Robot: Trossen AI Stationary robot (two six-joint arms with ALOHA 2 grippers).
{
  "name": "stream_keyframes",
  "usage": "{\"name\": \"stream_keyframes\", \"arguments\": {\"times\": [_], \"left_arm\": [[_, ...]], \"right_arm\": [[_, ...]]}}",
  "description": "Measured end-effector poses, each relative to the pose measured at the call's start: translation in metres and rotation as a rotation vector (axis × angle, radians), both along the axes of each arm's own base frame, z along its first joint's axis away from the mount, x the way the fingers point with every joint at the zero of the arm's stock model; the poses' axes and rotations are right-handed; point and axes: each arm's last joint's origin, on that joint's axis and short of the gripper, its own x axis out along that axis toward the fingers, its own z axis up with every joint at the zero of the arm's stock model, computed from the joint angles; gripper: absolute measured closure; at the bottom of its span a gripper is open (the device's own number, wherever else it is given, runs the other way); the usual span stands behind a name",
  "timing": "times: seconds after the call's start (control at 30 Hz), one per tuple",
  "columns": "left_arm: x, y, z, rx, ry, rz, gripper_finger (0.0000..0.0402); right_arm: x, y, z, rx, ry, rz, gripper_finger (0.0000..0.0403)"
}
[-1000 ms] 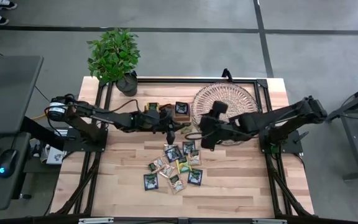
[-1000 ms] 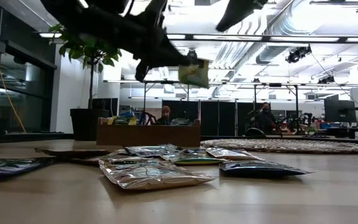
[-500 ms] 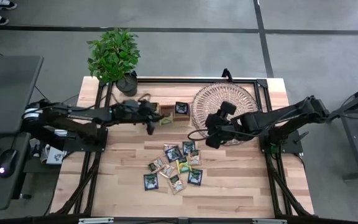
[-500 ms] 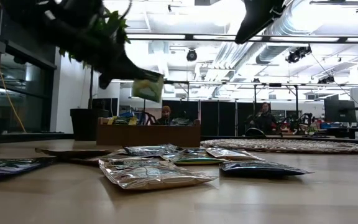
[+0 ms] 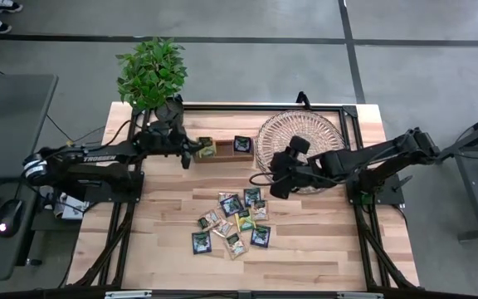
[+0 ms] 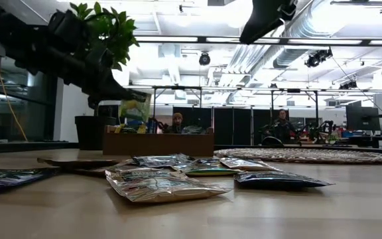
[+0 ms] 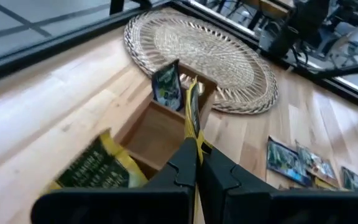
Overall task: Pick & Place Tea
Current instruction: Put the yellow tea bag into the left section of the wooden organizer
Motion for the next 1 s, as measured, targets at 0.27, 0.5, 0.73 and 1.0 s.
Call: {"name": "stream_keyframes", "arguments": {"times": [0.27, 0.5, 0.73, 1.0], "left_arm": [[-0.017, 0.021, -0.004, -0.002, 0.01, -0.014, 0.0401], [-0.018, 0.031, -0.012, -0.036, 0.018, -0.038, 0.0401], [-0.013, 0.036, -0.026, -0.072, 0.059, -0.036, 0.0401], [-0.012, 0.038, -0.032, -0.089, 0.088, 0.0, 0.0401]], "right_arm": [[0.003, -0.002, 0.002, 0.009, -0.042, -0.01, 0.0196], [0.004, -0.004, 0.003, 0.009, -0.048, -0.019, 0.0196], [0.006, -0.013, 0.002, 0.021, -0.046, -0.039, 0.0196], [0.006, -0.015, 0.002, 0.039, -0.042, -0.035, 0.0196]]}}
